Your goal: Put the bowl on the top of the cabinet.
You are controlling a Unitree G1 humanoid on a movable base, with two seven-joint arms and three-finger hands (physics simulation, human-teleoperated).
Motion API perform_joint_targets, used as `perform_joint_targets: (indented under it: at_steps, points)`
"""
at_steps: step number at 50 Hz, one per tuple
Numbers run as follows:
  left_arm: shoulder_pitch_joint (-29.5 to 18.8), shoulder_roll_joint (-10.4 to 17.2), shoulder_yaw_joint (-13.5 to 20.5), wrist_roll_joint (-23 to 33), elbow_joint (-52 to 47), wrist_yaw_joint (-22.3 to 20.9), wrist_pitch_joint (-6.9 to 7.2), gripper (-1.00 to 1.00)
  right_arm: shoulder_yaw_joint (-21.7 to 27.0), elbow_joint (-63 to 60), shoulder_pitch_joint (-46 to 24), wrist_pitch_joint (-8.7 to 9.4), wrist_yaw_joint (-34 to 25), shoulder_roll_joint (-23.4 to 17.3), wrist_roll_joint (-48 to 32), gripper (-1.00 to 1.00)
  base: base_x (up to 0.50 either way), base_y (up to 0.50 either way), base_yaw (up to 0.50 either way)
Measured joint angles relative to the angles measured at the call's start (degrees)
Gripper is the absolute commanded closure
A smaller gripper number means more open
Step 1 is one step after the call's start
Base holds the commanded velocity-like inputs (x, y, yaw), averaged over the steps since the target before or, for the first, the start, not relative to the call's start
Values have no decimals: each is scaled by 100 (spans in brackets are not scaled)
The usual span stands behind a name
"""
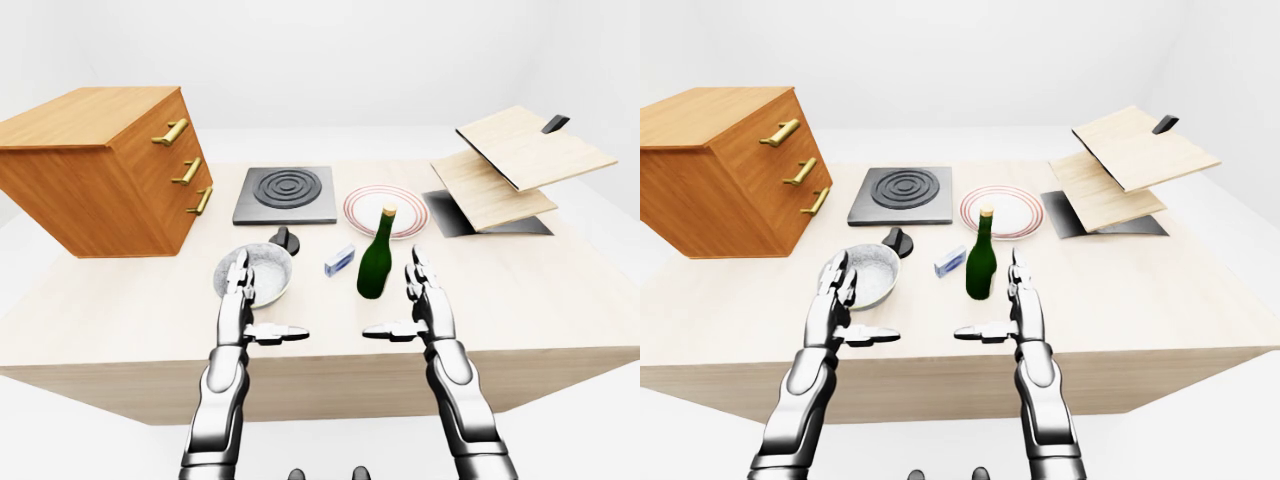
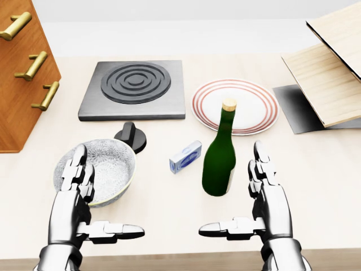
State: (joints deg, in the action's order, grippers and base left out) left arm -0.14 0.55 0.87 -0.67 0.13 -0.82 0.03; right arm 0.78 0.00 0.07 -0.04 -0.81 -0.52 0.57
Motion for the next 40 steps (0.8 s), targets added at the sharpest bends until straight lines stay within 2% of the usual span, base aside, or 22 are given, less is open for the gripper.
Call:
perform_joint_targets:
  at_steps: [19, 24, 30, 31, 40]
  points:
    - [-155, 112, 242, -205, -9, -165, 179, -100, 122, -38, 11, 56, -111, -39, 83, -100, 0, 0, 0]
    - [-191, 128, 265, -238, -63, -190, 259, -100, 157, -100, -53, 173, -111, -55, 133, -100, 0, 0, 0]
    - [-301, 176, 304, -251, -233, -220, 462, -100, 219, -442, -147, 499, -125, -100, 197, -100, 0, 0, 0]
    - [-324, 187, 313, -242, -276, -224, 497, -100, 240, -521, -167, 504, -128, -112, 213, -100, 0, 0, 0]
    - [-469, 240, 409, -316, -932, -238, 497, -100, 529, -1478, -301, 504, -244, -264, 462, -100, 0, 0, 0]
